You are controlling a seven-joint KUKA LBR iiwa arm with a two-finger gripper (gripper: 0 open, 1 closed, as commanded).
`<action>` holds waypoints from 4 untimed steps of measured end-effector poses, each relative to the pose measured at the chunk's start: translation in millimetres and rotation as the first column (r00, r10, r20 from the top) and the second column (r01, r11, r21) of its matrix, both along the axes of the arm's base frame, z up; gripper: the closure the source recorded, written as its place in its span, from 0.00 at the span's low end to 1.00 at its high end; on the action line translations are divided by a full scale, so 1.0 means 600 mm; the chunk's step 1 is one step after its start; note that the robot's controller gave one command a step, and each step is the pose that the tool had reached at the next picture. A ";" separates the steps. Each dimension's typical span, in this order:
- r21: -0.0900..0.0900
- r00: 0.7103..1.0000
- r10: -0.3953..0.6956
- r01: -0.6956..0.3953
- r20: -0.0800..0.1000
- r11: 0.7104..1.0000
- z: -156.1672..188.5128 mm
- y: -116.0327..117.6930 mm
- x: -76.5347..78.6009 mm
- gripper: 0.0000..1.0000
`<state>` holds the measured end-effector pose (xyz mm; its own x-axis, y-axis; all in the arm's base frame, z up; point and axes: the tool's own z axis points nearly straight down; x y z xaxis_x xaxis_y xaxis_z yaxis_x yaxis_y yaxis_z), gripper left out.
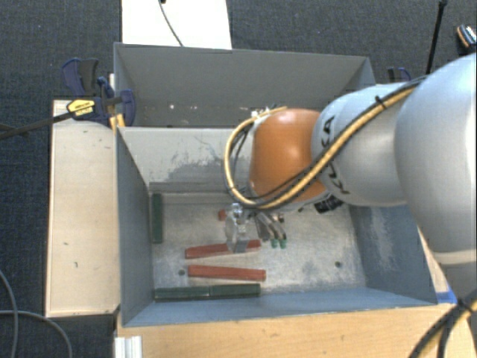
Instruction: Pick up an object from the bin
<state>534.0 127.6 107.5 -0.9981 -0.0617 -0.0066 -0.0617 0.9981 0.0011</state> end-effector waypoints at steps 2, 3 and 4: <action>0.000 0.992 -0.126 0.126 -0.007 0.992 -0.063 -0.022 -0.067 0.00; 0.000 0.992 -0.128 0.128 -0.009 0.992 -0.058 -0.021 -0.067 1.00; 0.001 0.995 -0.096 0.096 0.005 0.995 0.260 -0.076 0.006 1.00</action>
Offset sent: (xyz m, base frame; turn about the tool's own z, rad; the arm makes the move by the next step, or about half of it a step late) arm 0.0000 0.0000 0.0000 0.0000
